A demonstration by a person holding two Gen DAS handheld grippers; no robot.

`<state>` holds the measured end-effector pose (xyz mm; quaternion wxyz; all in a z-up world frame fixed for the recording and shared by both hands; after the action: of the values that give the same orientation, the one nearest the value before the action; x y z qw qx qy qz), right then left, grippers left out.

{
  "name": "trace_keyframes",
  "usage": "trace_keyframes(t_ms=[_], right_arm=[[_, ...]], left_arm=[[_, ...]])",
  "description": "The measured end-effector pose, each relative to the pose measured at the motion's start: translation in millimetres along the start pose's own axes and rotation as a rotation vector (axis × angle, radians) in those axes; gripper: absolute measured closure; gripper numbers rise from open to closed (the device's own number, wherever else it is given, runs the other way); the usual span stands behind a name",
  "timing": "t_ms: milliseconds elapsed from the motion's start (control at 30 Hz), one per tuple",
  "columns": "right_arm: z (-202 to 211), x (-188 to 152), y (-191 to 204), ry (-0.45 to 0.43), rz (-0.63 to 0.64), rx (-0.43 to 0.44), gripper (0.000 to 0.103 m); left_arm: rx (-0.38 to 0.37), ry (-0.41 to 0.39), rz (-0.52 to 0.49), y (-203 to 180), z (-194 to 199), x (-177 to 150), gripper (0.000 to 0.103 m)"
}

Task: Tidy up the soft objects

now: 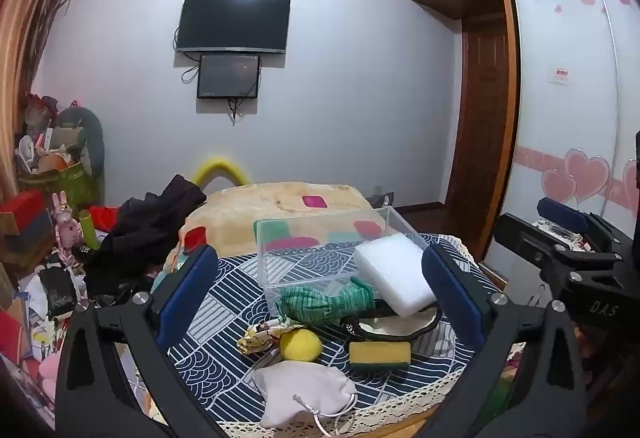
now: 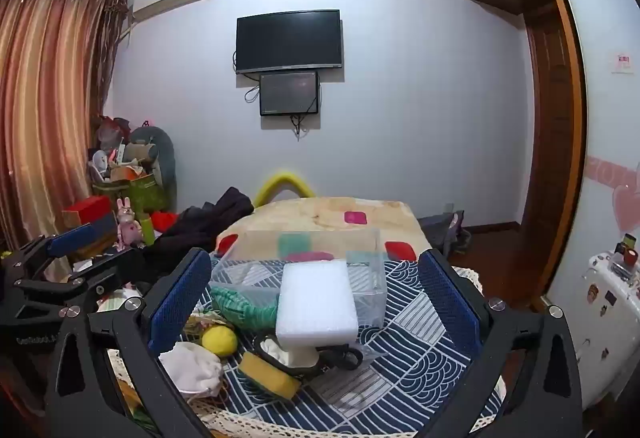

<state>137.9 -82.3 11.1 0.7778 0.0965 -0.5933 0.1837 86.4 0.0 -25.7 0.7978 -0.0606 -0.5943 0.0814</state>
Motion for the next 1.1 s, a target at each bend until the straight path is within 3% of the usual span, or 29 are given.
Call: trace_keyframes(t_ms=[1100], right_arm=[[5, -2, 1, -0.001, -0.002, 0.007, 0.0]], left_arm=[[-0.01, -0.022, -0.009, -5, 4, 5, 0.0]])
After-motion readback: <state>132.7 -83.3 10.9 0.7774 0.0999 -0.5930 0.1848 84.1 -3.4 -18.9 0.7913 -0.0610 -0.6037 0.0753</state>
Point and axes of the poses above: each gripper's, at about its wrist camera, not at the fingertips, and z roughly against the way its jaws point, y to its left, x to its top, the point moved 9 cm from there along -z, roughly the way its jaws point, and after that the axes turned 7 degrees about z, right-handed, at the moved point
